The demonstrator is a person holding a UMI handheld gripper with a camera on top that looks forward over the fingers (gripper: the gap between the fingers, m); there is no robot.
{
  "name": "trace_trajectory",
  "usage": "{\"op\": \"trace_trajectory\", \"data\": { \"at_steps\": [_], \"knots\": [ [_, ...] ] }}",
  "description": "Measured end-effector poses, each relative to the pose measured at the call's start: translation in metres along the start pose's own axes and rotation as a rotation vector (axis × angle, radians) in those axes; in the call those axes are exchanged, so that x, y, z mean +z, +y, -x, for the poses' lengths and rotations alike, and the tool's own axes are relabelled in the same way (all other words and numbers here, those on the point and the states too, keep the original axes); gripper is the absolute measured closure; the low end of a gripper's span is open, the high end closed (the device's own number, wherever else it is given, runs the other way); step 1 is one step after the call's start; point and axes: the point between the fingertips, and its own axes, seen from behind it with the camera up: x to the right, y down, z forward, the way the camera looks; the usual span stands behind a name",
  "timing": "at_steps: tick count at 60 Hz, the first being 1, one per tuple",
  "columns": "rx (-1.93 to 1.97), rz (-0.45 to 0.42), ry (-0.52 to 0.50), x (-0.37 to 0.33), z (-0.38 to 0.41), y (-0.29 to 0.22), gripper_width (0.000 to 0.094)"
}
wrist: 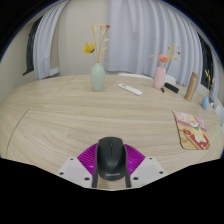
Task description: Arrange mouse
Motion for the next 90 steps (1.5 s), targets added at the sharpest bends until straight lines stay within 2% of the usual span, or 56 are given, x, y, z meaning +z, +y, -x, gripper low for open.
{"op": "trace_trajectory", "data": {
  "at_steps": [8,13,23,28,33,44,51,55,59,65,66,69,70,72,85,90],
  "knots": [
    [0.046,-0.003,-0.007,-0.019,-0.016,-0.017,0.0577],
    [0.046,-0.055,0.011,-0.035,-0.047,-0.055,0.0577],
    [0.112,-0.14,0.086,-0.044,-0.159,-0.132,0.0578],
    [0.089,-0.159,0.161,-0.036,-0.23,-0.148,0.0578],
    [0.053,-0.147,0.223,-0.02,-0.291,-0.138,0.0578],
    [0.019,-0.049,0.243,0.025,-0.366,-0.065,0.058],
    [0.07,0.011,0.198,0.041,-0.373,-0.028,0.0581],
    [0.08,0.004,0.185,0.042,-0.375,-0.019,0.0574],
    [0.091,0.0,0.175,0.044,-0.375,-0.018,0.0535],
    [0.093,0.006,0.163,0.044,-0.374,-0.017,0.0426],
    [0.09,0.009,0.165,0.044,-0.375,-0.017,0.0375],
    [0.078,0.025,0.176,0.039,-0.378,-0.018,0.0115],
    [0.075,0.023,0.178,0.036,-0.379,-0.021,0.0059],
    [0.071,0.011,0.176,0.031,-0.377,-0.027,0.0099],
    [0.03,-0.038,0.131,-0.053,-0.328,-0.058,0.0082],
    [0.034,-0.046,0.112,-0.091,-0.294,-0.056,0.0083]
  ]
}}
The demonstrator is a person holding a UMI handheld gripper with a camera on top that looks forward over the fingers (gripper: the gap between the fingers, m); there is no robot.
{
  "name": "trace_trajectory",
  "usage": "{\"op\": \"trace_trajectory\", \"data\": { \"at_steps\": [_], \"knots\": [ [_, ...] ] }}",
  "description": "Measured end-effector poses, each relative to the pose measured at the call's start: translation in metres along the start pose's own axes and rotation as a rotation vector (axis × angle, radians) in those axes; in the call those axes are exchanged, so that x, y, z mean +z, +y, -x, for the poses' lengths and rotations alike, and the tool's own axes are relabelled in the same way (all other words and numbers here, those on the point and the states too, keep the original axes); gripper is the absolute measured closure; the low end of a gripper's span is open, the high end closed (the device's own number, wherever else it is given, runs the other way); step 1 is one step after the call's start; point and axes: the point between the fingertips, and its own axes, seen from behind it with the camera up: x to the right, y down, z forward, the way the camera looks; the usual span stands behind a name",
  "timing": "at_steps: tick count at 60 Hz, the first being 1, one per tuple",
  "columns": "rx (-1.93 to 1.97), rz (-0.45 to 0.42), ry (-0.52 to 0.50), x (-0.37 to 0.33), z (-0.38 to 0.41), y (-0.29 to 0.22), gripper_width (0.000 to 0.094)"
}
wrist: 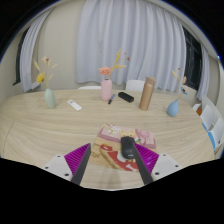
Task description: Arrange mouse
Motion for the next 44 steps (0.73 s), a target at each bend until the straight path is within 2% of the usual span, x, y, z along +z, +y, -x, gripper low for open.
{"op": "trace_trajectory", "data": {
  "at_steps": [17,30,44],
  "knots": [
    [0.025,0.063,-0.105,-0.105,0.11,0.059,0.008],
    [0.007,0.084,-0.12,-0.13,0.146,0.084,0.0079],
    [-0.017,0.068,-0.075,-0.134,0.143,0.081,0.008]
  ]
}}
